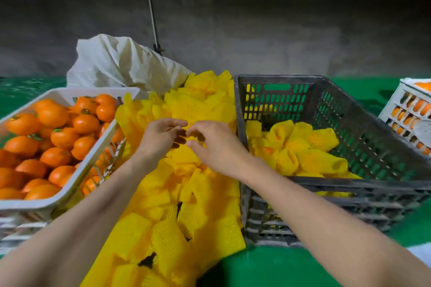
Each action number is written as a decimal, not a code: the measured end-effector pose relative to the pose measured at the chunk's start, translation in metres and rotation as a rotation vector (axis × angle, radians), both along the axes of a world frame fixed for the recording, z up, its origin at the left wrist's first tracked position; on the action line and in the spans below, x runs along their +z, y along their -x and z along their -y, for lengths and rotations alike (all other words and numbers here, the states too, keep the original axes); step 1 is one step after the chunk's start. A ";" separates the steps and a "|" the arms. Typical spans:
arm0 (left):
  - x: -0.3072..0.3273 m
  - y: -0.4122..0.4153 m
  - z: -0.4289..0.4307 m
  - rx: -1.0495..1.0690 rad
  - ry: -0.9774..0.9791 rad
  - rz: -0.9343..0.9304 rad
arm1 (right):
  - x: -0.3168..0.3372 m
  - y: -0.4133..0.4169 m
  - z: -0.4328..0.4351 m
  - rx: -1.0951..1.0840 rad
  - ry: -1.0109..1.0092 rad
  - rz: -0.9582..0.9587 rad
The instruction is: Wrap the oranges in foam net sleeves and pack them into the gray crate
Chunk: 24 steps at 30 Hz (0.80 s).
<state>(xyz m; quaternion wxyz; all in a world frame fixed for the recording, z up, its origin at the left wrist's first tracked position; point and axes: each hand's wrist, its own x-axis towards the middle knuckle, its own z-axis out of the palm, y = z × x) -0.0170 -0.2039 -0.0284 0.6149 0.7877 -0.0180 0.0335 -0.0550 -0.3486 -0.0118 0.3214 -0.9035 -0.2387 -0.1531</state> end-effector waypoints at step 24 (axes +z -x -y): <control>-0.029 0.067 -0.092 -0.130 0.182 -0.304 | -0.078 0.013 -0.074 0.074 -0.660 -0.420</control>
